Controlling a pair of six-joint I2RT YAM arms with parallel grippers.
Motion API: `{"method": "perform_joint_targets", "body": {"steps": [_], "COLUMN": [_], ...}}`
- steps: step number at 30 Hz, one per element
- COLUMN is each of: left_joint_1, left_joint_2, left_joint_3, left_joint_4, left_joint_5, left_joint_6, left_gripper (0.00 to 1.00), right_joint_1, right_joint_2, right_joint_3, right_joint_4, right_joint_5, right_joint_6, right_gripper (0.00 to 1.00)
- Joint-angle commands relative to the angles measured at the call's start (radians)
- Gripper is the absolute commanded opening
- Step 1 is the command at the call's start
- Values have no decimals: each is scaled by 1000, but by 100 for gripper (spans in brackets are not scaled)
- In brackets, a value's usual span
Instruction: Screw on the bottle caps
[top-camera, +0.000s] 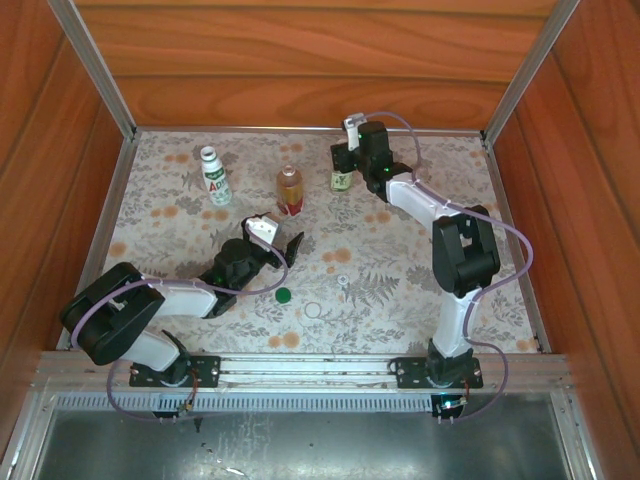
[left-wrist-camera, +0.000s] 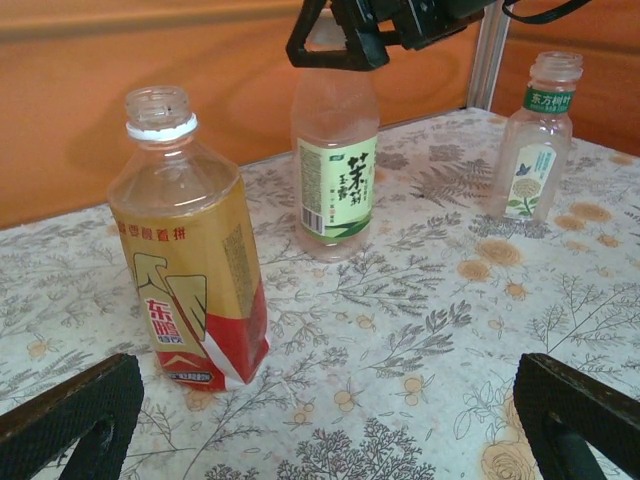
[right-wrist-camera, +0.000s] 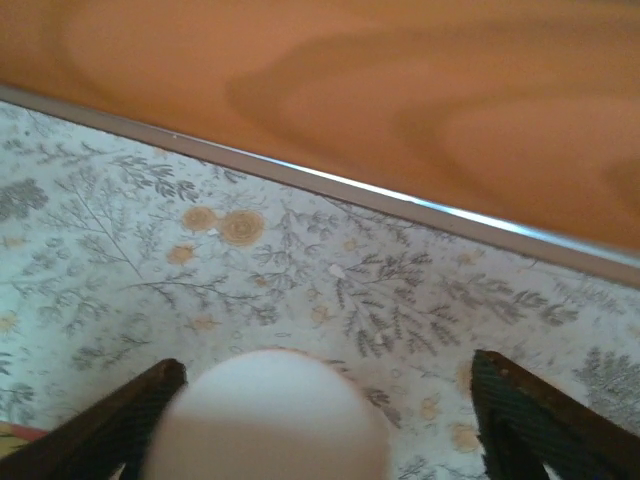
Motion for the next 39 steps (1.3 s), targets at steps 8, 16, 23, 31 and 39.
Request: {"method": "perform_joint_targets", "body": {"steps": [8, 16, 23, 31, 39], "left_joint_1": [144, 241, 290, 325, 329], "left_joint_2": [22, 156, 292, 422, 496], "left_joint_3": [61, 159, 280, 401, 491], "left_joint_4": [-62, -64, -64, -62, -61], "left_joint_5": [128, 265, 371, 453, 480], "left_joint_6": [3, 18, 15, -14, -21], "left_gripper": [100, 100, 100, 99, 96], "right_joint_1": [-5, -5, -5, -5, -5], "right_joint_2": [-254, -504, -678, -805, -851], "right_joint_3": [-142, -339, -463, -560, -621], "right_joint_4": [-7, -43, -94, -152, -155], "right_joint_5": [-95, -204, -265, -248, -223], "right_joint_6": [-34, -22, 11, 30, 43], "right_gripper": [97, 97, 97, 97, 97]}}
